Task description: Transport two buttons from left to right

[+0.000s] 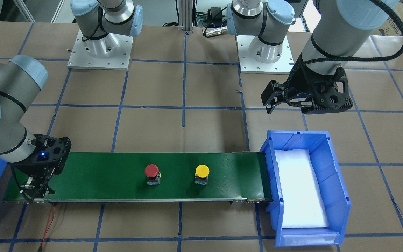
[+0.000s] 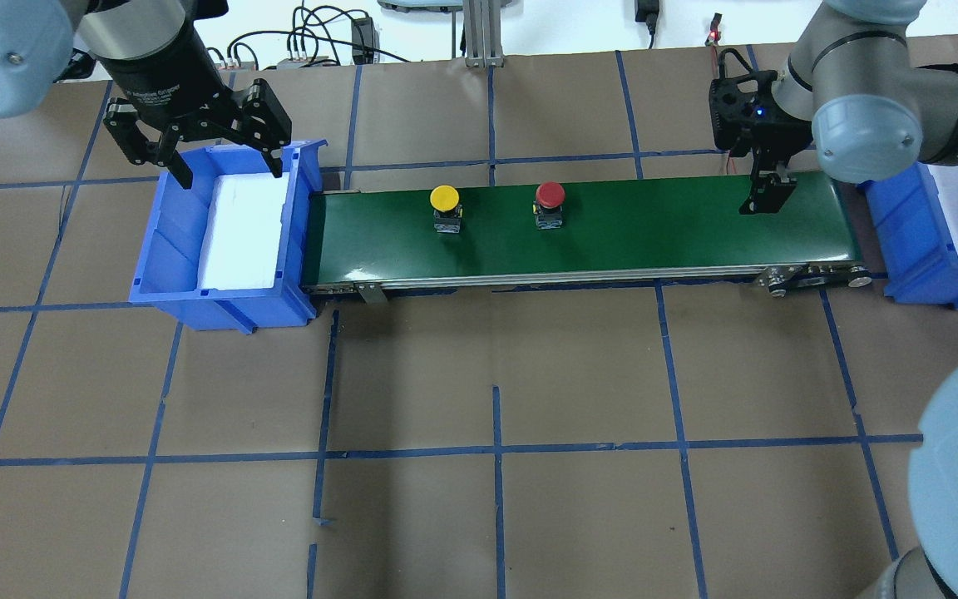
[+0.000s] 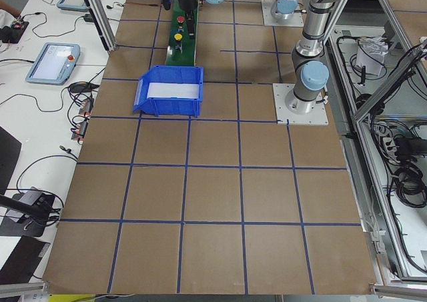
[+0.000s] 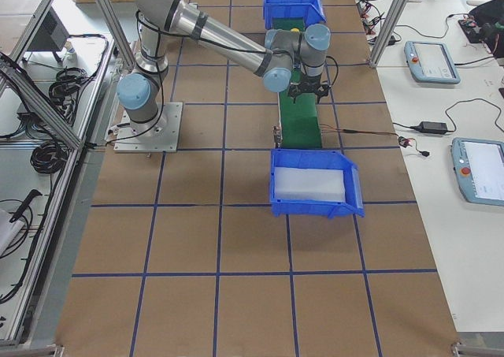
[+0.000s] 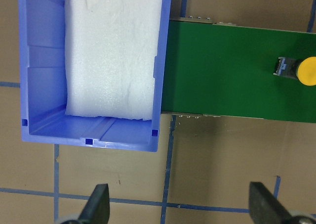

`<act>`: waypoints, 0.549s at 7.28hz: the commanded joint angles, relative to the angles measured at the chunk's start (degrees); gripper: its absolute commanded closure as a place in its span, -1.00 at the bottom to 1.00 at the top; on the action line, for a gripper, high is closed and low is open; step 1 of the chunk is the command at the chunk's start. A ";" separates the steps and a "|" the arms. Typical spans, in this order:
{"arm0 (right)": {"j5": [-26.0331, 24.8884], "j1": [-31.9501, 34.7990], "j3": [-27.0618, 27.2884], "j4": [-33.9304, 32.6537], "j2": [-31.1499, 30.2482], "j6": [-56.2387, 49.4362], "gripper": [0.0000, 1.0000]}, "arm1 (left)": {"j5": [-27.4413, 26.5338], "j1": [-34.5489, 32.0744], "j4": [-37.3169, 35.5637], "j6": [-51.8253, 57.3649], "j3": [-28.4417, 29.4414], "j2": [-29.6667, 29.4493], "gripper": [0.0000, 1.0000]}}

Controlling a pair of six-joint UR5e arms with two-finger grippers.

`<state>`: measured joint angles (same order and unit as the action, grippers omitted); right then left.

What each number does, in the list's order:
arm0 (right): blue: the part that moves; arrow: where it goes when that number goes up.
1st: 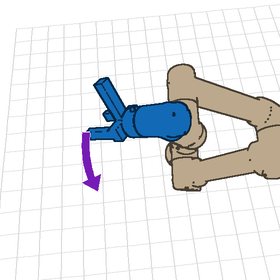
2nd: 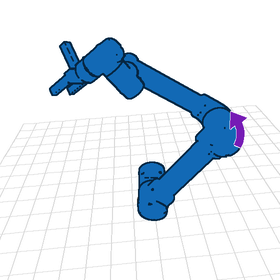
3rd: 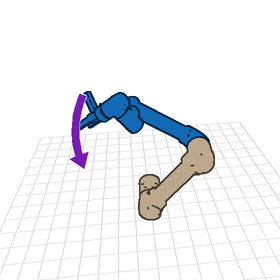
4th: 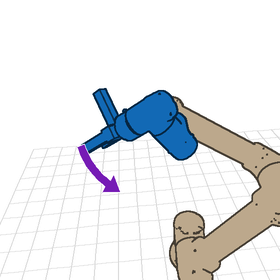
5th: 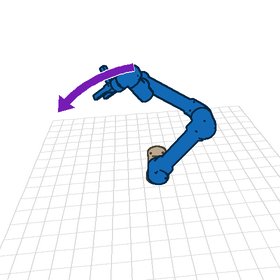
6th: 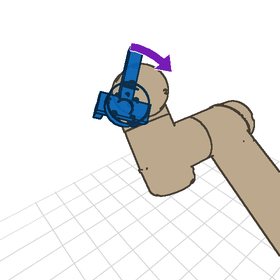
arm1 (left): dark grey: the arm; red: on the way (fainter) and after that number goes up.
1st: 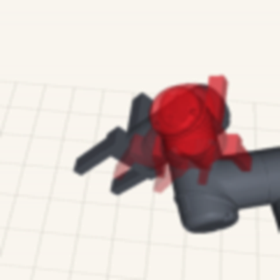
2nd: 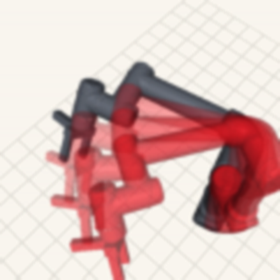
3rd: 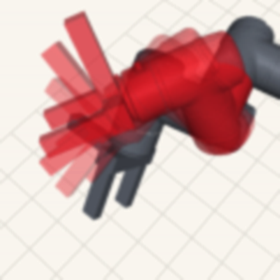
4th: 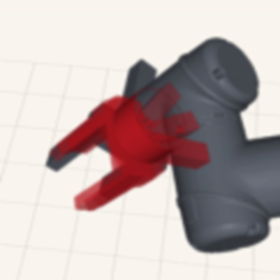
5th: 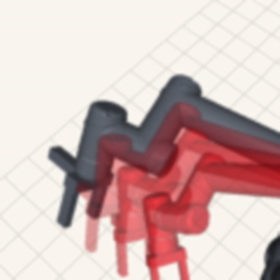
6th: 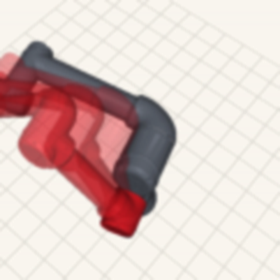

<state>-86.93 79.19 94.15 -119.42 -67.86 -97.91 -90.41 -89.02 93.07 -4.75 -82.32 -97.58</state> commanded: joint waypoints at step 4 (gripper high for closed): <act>-0.08 0.08 -0.02 -0.03 -0.08 -0.17 -0.93 | -0.30 0.08 0.27 -0.09 -0.48 0.64 -1.00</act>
<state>-87.01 79.27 94.13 -119.44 -67.94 -97.95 -90.70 -88.95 93.37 -4.80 -82.78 -96.91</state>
